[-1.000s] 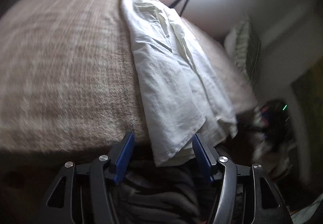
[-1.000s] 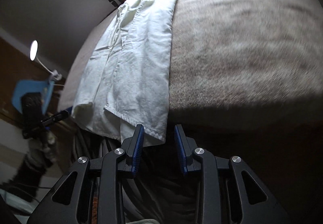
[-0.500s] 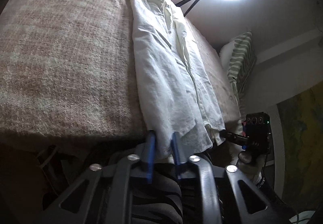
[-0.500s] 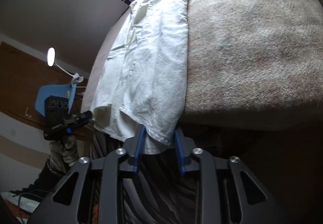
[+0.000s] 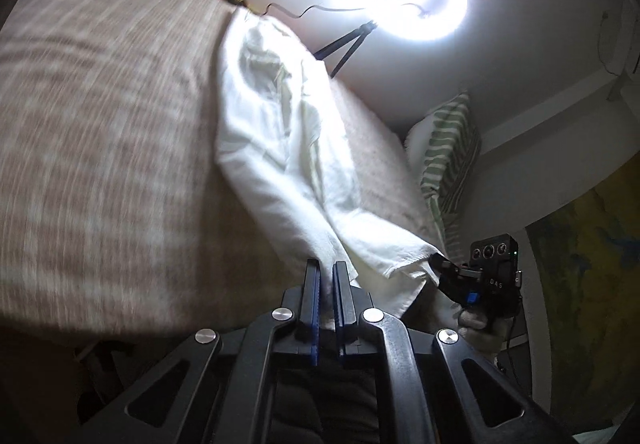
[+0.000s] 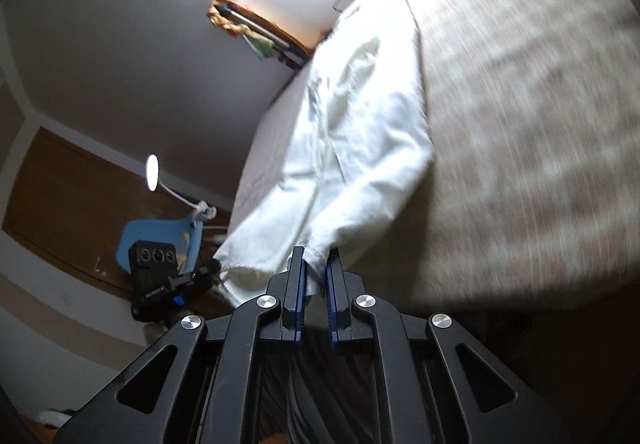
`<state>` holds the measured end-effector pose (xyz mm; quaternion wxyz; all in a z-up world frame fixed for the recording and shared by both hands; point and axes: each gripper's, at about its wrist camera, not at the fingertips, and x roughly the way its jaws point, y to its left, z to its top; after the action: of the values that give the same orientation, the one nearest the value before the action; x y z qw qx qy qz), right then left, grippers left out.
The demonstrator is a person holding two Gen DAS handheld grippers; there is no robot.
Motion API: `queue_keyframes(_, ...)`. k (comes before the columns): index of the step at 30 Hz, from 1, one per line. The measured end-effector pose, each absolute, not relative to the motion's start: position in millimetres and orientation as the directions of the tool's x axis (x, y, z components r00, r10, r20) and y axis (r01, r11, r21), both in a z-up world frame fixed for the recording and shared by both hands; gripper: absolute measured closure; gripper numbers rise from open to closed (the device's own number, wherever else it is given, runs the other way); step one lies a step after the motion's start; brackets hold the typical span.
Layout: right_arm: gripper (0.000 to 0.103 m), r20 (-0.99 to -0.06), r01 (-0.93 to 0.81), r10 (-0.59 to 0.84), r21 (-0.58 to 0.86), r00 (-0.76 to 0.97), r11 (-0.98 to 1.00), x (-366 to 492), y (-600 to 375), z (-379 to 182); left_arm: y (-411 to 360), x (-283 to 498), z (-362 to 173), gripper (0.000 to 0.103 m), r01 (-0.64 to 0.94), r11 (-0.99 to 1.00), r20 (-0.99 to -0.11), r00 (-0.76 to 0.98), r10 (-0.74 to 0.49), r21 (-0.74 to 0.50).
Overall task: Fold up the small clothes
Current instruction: 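Grasp the shirt hem with both tools and lift it toward the collar, then lay the hem over the shirt back and open both tools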
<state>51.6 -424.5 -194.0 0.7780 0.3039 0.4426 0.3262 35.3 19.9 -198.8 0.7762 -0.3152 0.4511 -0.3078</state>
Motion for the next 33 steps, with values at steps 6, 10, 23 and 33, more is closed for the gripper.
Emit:
queue_keyframes(6, 0.096, -0.518, -0.245, 0.734, 0.717, 0.439, 0.653, 97.7, -417.0, -164.7, 18.4, 82.5, -171.5, 0.101, 0.227, 0.618, -0.487, 0.44, -0.755, -0.753)
queue_keyframes(10, 0.096, -0.541, -0.195, 0.699, 0.708, 0.467, 0.679, 135.7, -415.9, -158.9, 22.7, 119.3, -165.3, 0.101, 0.217, 0.631, -0.488, 0.466, -0.738, -0.745)
queue_keyframes(23, 0.096, -0.635, -0.103, 0.639, 0.67, 0.435, 0.735, 237.1, -400.8, -189.2, 10.7, 230.9, -200.7, 0.1, 0.133, 0.701, -0.582, 0.463, -0.669, -0.7)
queue_keyframes(33, 0.058, -0.632, -0.105, 0.625, 0.66, 0.458, 0.744, 264.0, -409.3, -189.2, 34.4, 263.7, -208.2, 0.053, 0.086, 0.72, -0.579, 0.531, -0.618, -0.689)
